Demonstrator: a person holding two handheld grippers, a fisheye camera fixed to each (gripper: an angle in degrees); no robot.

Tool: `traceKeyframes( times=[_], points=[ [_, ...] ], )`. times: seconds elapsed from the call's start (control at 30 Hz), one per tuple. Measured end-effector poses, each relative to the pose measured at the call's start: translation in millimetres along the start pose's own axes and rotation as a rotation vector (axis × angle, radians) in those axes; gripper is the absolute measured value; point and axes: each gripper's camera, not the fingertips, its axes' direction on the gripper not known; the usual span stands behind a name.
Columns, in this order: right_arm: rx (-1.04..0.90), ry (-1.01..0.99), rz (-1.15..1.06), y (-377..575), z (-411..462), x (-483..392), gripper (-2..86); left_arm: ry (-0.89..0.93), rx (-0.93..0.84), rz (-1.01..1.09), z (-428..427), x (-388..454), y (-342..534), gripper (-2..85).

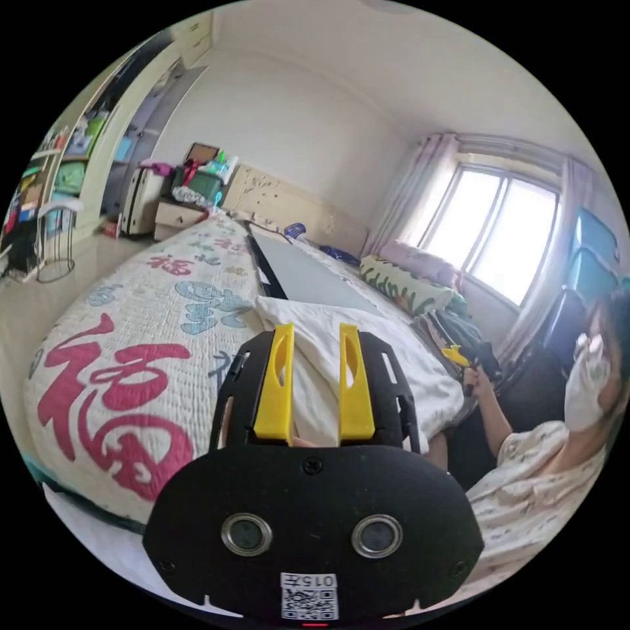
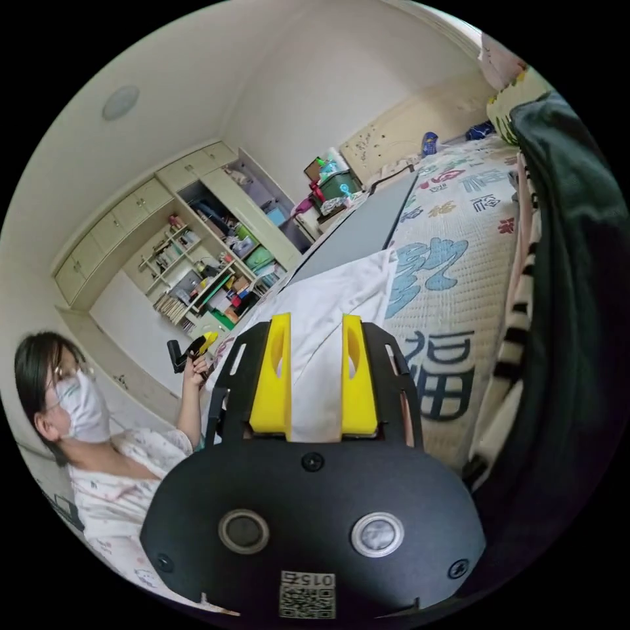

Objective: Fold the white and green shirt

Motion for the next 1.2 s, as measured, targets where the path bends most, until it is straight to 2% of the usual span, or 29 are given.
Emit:
traceKeyframes(
  times=[0.23,0.43,0.57,0.77,1.03,1.2],
  points=[
    [-0.101,0.141,0.118,-133.8,56.7,52.5,15.3,0.047,-0.184,-0.278,109.1,-36.5,-122.9,13.5],
    [-0.117,0.104,0.205,-207.2,73.2,107.7,13.4,0.040,-0.302,-0.260,136.3,-23.0,-195.7,9.2],
    [-0.165,0.081,0.233,-235.7,88.5,137.2,6.0,0.060,-0.390,-0.246,153.3,-12.4,-232.4,6.1],
    [-0.127,0.069,0.228,-248.7,80.8,164.6,0.6,0.124,-0.375,-0.231,146.1,7.3,-266.5,0.7],
    [-0.078,0.109,0.138,-261.8,67.9,194.9,-0.1,0.140,-0.179,-0.160,106.3,47.3,-317.5,0.1],
    [-0.043,0.158,0.118,-266.8,81.8,220.5,-0.2,0.088,-0.194,-0.134,124.4,68.5,-351.0,0.0]
  ],
)
